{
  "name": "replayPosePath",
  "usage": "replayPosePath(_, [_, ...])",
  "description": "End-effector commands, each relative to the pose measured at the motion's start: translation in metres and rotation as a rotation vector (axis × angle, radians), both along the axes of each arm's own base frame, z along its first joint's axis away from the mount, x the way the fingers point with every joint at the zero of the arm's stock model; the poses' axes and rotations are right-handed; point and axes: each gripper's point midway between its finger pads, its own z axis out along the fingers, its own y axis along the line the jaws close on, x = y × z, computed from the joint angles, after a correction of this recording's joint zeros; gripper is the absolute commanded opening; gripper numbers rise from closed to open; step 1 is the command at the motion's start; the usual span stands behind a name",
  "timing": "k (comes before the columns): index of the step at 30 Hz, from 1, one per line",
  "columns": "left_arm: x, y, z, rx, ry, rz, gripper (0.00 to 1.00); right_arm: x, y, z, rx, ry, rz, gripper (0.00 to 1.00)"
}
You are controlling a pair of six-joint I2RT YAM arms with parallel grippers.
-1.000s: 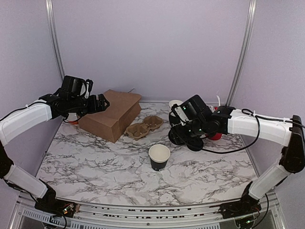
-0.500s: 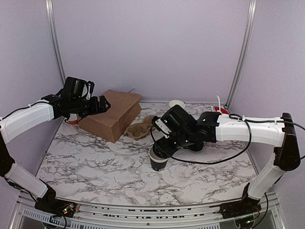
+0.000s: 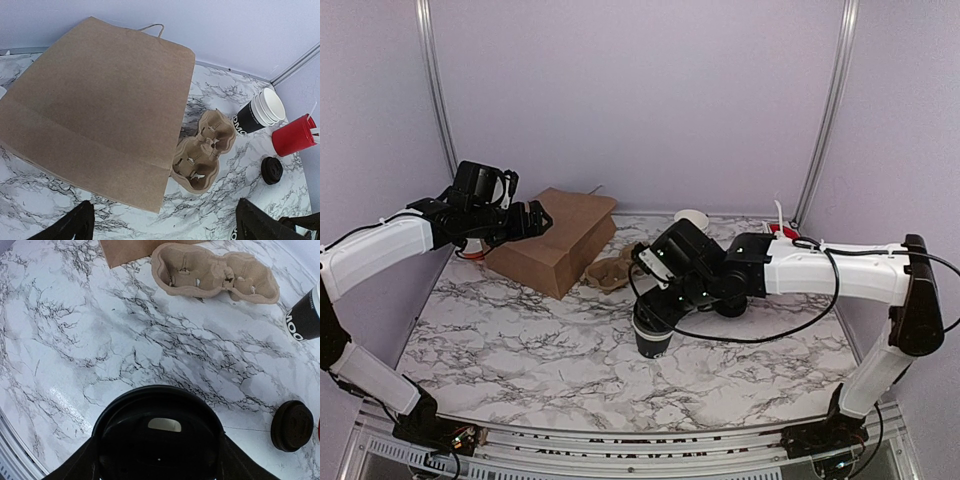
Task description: Pack the takeout coffee
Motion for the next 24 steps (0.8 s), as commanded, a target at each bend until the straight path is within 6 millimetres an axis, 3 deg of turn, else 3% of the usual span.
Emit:
replayPosePath(1, [0.001, 0.000, 0.006, -0.018, -0.020, -0.003, 0.99, 0.001, 0.014, 0.007, 0.025, -0.006, 0.017, 0.72])
replayPosePath(16, [0.003, 0.000, 0.002, -0.017, -0.012, -0.002, 0.99, 0.000, 0.012, -0.018, -0.069, 0.024, 0.022, 0.72])
replayPosePath(24, [0.003, 0.000, 0.001, -0.017, -0.009, -0.003, 0.99, 0.002, 0.014, 0.007, -0.018, -0.011, 0.015, 0.72])
